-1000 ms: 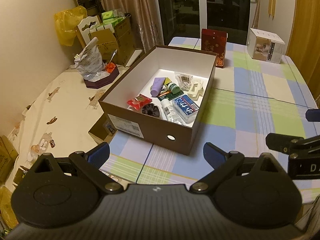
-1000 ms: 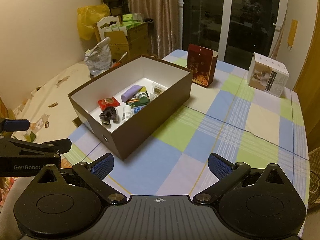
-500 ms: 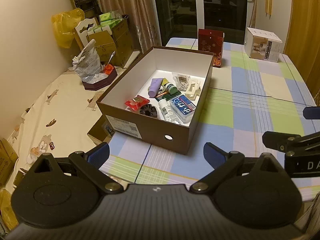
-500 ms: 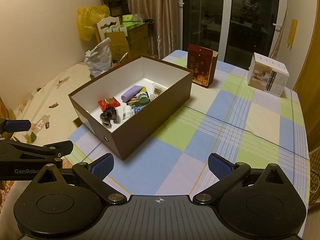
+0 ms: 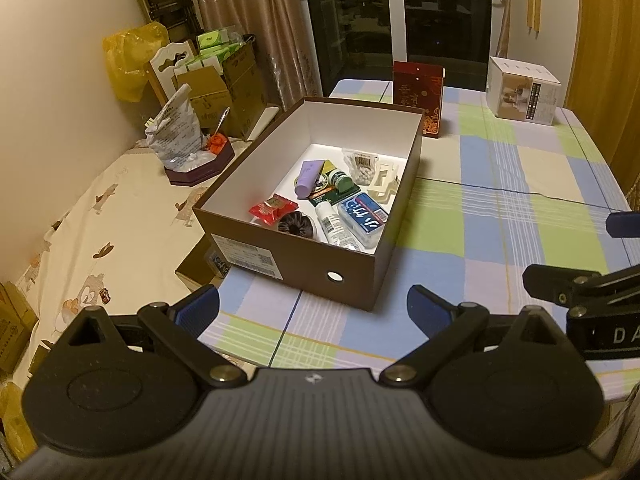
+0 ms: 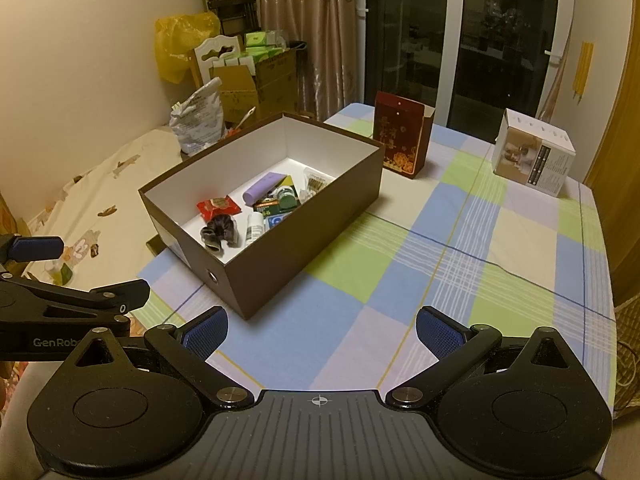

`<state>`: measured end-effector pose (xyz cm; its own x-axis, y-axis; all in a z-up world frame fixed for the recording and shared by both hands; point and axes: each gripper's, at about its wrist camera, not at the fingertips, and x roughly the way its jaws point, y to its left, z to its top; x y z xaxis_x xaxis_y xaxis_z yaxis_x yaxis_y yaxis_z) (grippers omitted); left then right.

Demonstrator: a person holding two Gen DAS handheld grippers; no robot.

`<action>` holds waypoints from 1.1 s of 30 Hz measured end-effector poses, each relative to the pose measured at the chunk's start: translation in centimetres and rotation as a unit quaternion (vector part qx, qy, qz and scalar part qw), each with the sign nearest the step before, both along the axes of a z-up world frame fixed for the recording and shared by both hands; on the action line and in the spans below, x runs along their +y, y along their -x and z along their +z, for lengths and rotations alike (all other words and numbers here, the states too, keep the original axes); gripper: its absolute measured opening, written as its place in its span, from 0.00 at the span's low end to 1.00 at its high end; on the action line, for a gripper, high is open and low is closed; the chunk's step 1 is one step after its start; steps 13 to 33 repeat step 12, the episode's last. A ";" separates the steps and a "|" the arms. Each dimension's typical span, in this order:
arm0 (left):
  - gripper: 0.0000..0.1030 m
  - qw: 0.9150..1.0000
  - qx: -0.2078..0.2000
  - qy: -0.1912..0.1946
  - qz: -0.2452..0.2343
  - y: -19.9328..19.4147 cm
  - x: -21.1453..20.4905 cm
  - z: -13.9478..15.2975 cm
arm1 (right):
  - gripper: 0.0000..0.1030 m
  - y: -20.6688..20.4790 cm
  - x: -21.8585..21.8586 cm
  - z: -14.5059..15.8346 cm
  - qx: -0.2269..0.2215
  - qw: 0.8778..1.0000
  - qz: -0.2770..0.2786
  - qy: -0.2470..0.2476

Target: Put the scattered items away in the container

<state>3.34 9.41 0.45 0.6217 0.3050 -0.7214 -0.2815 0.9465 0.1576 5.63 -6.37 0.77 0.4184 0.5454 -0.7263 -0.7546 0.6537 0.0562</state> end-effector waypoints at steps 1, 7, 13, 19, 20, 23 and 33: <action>0.96 1.000 0.001 0.001 0.000 0.0 0.0 0.0 | 1.00 0.0 0.0 0.0 0.000 1.000 0.000 0.000; 0.96 1.000 -0.003 -0.001 -0.001 0.2 -0.1 0.0 | 1.00 0.3 -0.1 0.1 -0.005 1.000 0.001 0.002; 0.96 1.000 -0.005 -0.004 0.002 0.3 0.0 0.1 | 1.00 0.5 -0.1 0.1 -0.006 1.000 0.002 0.003; 0.96 1.000 -0.005 -0.004 0.002 0.3 0.0 0.1 | 1.00 0.5 -0.1 0.1 -0.006 1.000 0.002 0.003; 0.96 1.000 -0.005 -0.004 0.002 0.3 0.0 0.1 | 1.00 0.5 -0.1 0.1 -0.006 1.000 0.002 0.003; 0.96 1.000 -0.005 -0.004 0.002 0.3 0.0 0.1 | 1.00 0.5 -0.1 0.1 -0.006 1.000 0.002 0.003; 0.96 1.000 -0.005 -0.004 0.002 0.3 0.0 0.1 | 1.00 0.5 -0.1 0.1 -0.006 1.000 0.002 0.003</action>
